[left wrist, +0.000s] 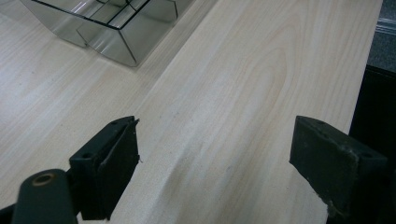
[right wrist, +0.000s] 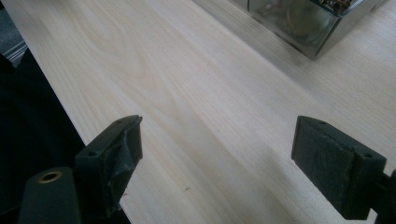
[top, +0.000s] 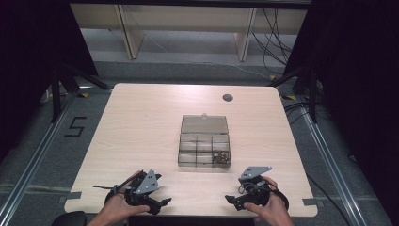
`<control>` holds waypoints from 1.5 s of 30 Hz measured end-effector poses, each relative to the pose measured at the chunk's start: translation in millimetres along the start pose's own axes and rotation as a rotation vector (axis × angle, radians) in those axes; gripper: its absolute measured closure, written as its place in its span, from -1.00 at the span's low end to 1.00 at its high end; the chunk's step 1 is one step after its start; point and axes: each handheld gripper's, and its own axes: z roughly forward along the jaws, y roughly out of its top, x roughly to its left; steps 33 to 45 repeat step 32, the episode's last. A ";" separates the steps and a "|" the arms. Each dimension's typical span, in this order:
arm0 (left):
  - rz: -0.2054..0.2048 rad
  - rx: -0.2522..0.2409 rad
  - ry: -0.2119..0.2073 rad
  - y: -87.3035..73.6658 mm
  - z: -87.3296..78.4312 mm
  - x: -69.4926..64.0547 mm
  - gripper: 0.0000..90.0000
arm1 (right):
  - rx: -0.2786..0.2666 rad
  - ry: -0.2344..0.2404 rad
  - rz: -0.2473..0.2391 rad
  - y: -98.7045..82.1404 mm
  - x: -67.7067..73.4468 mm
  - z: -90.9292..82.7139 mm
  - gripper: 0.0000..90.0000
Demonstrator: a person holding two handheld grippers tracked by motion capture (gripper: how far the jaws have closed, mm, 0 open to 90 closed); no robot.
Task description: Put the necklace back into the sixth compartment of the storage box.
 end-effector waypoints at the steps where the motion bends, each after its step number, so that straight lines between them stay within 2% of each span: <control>1: -0.003 -0.001 -0.001 0.0 0.1 -0.2 -0.66 | -0.008 0.008 0.001 -1.3 1.1 1.3 -0.62; 3: -0.003 -0.001 -0.001 0.0 0.0 -0.2 -0.67 | 0.001 0.008 -0.006 -2.3 0.9 0.6 -0.62; 4: -0.006 -0.004 -0.002 0.0 0.1 -0.4 -0.66 | -0.009 0.014 0.029 -3.3 3.4 1.6 -0.62; 5: -0.012 -0.009 -0.005 -0.1 0.3 -0.9 -0.67 | 0.003 0.005 0.018 -3.6 2.5 0.3 -0.62; 7: -0.003 -0.001 0.000 0.0 0.1 -0.2 -0.66 | -0.023 -0.006 -0.016 -5.7 1.9 3.1 -0.62; 9: -0.003 -0.001 -0.001 0.0 0.1 -0.3 -0.67 | 0.003 0.014 0.016 -5.5 4.9 0.2 -0.62; 10: -0.003 0.000 -0.001 0.0 0.1 -0.3 -0.66 | 0.000 0.015 0.018 -5.9 5.6 0.4 -0.62; 11: -0.002 0.000 -0.001 0.0 0.1 -0.3 -0.66 | -0.009 -0.004 0.016 -6.4 5.5 0.2 -0.62; 12: -0.002 0.000 0.000 0.0 0.1 -0.2 -0.67 | -0.012 -0.009 -0.003 -7.3 4.5 1.0 -0.62; 13: -0.003 -0.001 -0.001 0.0 0.1 -0.2 -0.67 | -0.025 -0.017 0.007 -8.2 5.6 1.8 -0.62; 14: -0.003 -0.001 -0.001 0.0 0.1 -0.3 -0.66 | -0.014 -0.009 0.043 -8.1 7.8 0.7 -0.62; 15: -0.003 -0.001 -0.001 0.0 0.1 -0.2 -0.66 | -0.014 -0.001 0.001 -8.3 5.4 1.3 -0.62; 16: -0.003 -0.001 -0.002 0.0 0.2 -0.3 -0.67 | -0.020 -0.003 -0.006 -8.9 5.9 0.8 -0.62; 17: -0.004 -0.002 -0.001 0.0 0.3 -0.5 -0.66 | -0.020 -0.005 -0.006 -9.4 5.9 0.8 -0.62; 18: -0.004 -0.001 -0.002 0.0 0.2 -0.4 -0.66 | -0.009 0.005 0.021 -9.6 7.7 -0.1 -0.62; 19: -0.003 -0.001 -0.001 0.0 0.3 -0.5 -0.67 | -0.027 0.004 0.019 -10.2 7.5 1.4 -0.62; 21: -0.003 -0.001 -0.002 0.0 0.2 -0.4 -0.67 | -0.022 0.013 0.023 -10.6 8.0 1.0 -0.62; 22: -0.003 -0.001 -0.002 0.0 0.3 -0.3 -0.67 | -0.036 -0.007 0.000 -11.1 6.5 2.1 -0.62; 25: -0.003 -0.001 -0.002 0.0 0.2 -0.3 -0.67 | -0.043 -0.011 -0.006 -11.5 5.9 1.9 -0.62; 26: -0.004 -0.002 -0.002 0.0 0.3 -0.4 -0.67 | -0.032 -0.004 0.016 -11.5 7.4 0.9 -0.62; 30: -0.004 -0.001 -0.002 0.0 0.2 -0.3 -0.67 | -0.014 0.001 0.028 -11.4 6.5 -0.5 -0.62; 31: -0.004 -0.001 -0.002 0.0 0.2 -0.3 -0.67 | -0.016 -0.008 0.013 -12.2 4.7 0.6 -0.62; 45: -0.003 -0.001 -0.002 0.0 0.3 -0.2 -0.66 | -0.015 -0.010 0.019 -12.3 4.6 0.9 -0.62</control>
